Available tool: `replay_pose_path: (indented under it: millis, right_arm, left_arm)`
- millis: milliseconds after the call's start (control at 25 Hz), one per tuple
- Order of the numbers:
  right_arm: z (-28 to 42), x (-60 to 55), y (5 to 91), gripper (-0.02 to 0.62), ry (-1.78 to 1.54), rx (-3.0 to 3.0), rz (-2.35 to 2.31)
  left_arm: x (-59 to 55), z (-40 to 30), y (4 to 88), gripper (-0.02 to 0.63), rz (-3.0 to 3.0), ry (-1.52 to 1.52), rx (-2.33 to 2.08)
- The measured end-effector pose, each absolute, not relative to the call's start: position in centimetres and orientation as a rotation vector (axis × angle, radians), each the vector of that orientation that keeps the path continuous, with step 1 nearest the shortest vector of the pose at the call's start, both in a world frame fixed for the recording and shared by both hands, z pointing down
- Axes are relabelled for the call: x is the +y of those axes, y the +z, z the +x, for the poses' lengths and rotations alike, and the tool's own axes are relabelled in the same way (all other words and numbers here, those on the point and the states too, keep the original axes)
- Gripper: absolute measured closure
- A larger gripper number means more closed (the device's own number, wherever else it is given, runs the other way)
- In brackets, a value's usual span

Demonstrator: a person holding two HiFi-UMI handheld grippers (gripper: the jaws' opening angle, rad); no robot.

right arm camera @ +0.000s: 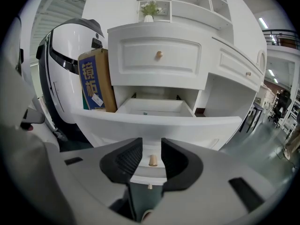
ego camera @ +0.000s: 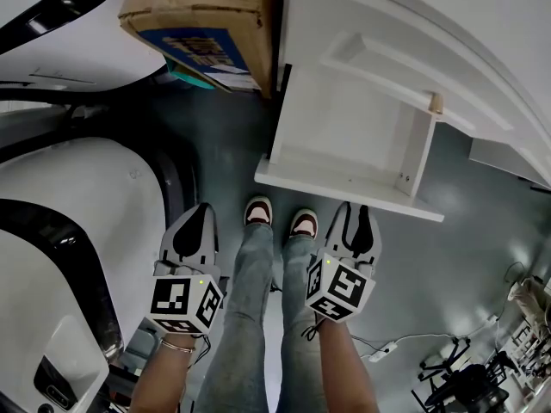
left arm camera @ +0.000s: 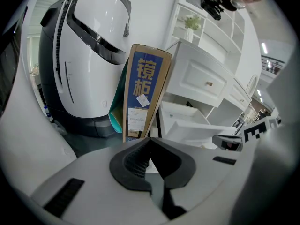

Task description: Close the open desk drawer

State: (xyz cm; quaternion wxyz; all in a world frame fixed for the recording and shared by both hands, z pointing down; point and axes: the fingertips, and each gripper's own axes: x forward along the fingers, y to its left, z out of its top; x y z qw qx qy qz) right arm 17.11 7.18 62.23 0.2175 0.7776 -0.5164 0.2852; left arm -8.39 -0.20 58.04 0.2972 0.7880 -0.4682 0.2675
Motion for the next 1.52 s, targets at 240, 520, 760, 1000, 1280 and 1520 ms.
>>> replay_pose_path:
  millis: [240, 520, 760, 1000, 1280, 1520]
  right_arm:
    - [17.6, 6.7, 62.1, 0.462, 0.776, -1.421, 2.179]
    - [17.7, 6.4, 62.0, 0.464, 0.749, -1.434, 2.168]
    - [18.0, 6.0, 62.0, 0.465, 0.738, -1.439, 2.170]
    - [18.2, 5.6, 62.1, 0.465, 0.737, -1.442, 2.167]
    - [18.6, 4.7, 62.1, 0.465, 0.725, -1.446, 2.159]
    - [19.1, 3.9, 62.1, 0.465, 0.713, -1.449, 2.155]
  left_arm:
    - [0.1, -8.5, 57.9, 0.594, 2.097, 0.710, -1.235]
    - [0.2, -9.1, 57.8, 0.594, 2.096, 0.709, -1.239]
    - [0.1, -9.5, 58.0, 0.594, 2.085, 0.704, -1.255]
    - [-0.2, -9.7, 58.0, 0.594, 2.075, 0.695, -1.268]
    - [-0.5, -9.9, 57.8, 0.594, 2.069, 0.671, -1.288]
    - [-0.3, -10.4, 57.8, 0.594, 2.056, 0.655, -1.304]
